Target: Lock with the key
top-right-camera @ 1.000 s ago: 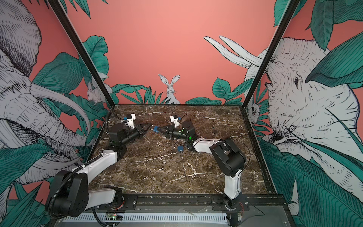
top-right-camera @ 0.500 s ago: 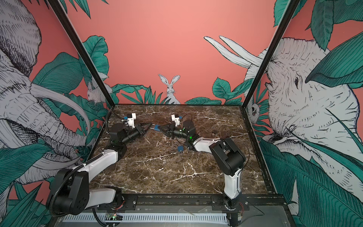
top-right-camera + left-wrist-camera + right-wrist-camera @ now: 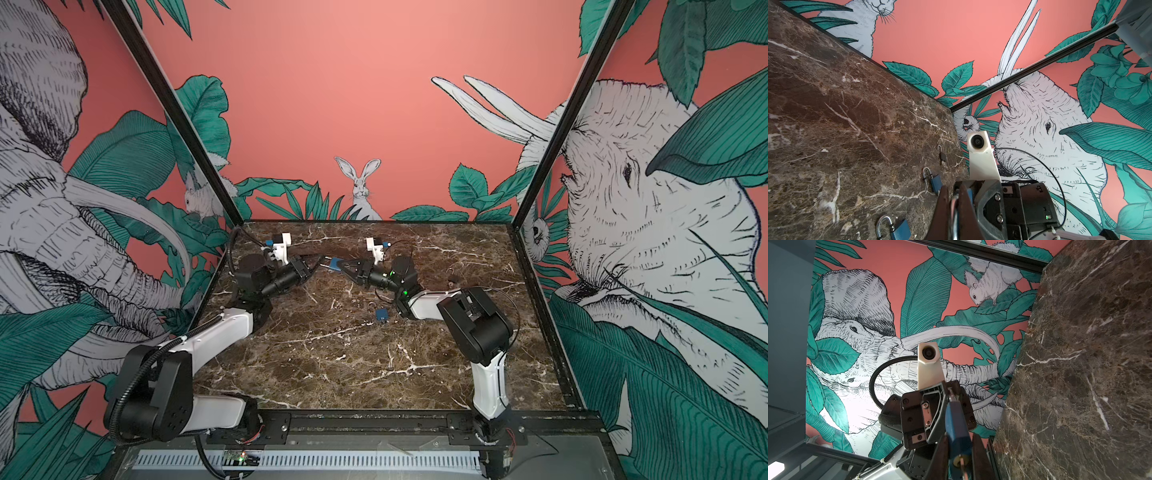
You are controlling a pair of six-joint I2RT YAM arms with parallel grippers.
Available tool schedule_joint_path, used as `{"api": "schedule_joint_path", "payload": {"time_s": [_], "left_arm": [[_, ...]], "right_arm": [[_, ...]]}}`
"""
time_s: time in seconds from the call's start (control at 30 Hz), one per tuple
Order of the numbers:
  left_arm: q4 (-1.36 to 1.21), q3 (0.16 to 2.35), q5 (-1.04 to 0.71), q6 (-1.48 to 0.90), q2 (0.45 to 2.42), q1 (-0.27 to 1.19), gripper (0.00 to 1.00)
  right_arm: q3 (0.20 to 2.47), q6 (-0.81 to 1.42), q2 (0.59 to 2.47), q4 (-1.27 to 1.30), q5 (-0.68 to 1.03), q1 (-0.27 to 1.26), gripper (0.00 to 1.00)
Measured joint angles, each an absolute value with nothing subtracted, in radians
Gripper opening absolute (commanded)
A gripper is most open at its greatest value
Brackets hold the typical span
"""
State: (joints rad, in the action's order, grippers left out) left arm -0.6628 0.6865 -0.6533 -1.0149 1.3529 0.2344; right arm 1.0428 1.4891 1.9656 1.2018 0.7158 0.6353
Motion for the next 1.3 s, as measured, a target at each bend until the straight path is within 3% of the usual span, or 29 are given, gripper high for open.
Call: {"api": "schedule_joint_path", "payload": {"time_s": [1.3], "left_arm": [[-0.730, 0.715, -0.466, -1.019, 1.398, 0.289, 0.00]], "right_arm": [[1.279, 1.459, 2.095, 1.130, 0.911, 0.575, 0.00]]}}
